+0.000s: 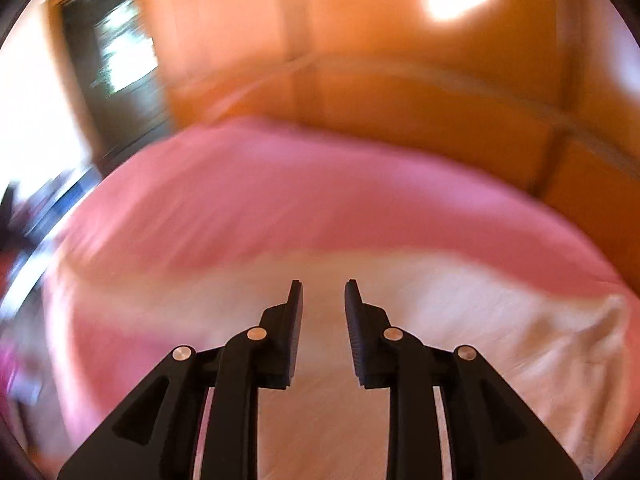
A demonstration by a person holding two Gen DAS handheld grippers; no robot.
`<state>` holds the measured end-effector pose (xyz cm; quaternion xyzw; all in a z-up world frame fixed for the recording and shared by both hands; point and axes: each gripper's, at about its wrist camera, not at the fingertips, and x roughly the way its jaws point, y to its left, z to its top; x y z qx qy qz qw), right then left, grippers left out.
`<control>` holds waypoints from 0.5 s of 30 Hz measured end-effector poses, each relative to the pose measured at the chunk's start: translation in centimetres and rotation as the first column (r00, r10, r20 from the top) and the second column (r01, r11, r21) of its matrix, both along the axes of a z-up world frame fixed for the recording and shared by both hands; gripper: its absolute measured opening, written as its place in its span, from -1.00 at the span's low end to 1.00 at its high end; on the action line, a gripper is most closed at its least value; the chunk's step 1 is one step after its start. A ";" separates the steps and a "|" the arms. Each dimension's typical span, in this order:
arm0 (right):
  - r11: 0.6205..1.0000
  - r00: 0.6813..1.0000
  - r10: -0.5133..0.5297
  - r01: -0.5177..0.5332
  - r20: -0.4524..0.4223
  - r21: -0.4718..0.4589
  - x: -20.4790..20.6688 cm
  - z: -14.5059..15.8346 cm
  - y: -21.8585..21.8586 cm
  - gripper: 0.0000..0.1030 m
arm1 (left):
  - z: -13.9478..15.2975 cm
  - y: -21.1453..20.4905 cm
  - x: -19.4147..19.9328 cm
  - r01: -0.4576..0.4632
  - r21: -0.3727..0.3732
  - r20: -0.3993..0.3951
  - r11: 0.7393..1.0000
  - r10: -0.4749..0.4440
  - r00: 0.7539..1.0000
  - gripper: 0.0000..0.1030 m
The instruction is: Fold small clothes
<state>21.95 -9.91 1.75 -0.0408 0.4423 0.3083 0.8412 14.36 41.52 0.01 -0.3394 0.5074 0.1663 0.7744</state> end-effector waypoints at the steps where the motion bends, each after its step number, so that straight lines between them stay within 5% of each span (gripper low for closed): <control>1: 0.997 0.997 0.073 -0.073 -0.019 -0.032 -1.0 -0.6 1.4 -0.59 | 0.3 -0.1 0.5 0.000 -0.004 0.009 1.000 0.000 1.000 -1.00; 5: 0.985 0.987 0.135 -0.143 -0.083 -0.098 -0.5 -3.5 5.4 -0.64 | 1.9 -0.2 1.5 -0.006 -0.010 0.047 1.000 0.006 0.999 -1.00; 9: 0.983 0.989 -0.147 0.143 -0.033 -0.112 5.7 -4.8 6.0 -0.70 | 3.6 2.0 2.7 -0.067 0.057 0.111 0.996 0.061 0.992 -0.98; 12: 0.939 0.940 -0.340 0.338 -0.016 -0.066 8.1 -4.4 4.2 -0.64 | 3.2 4.6 1.5 -0.163 0.071 0.127 0.984 0.153 0.980 -0.21; 15: 0.932 0.927 -0.352 0.361 -0.130 0.047 8.6 -4.0 2.9 -0.25 | 1.8 4.8 -0.5 -0.155 0.131 0.133 0.979 0.138 0.982 -0.12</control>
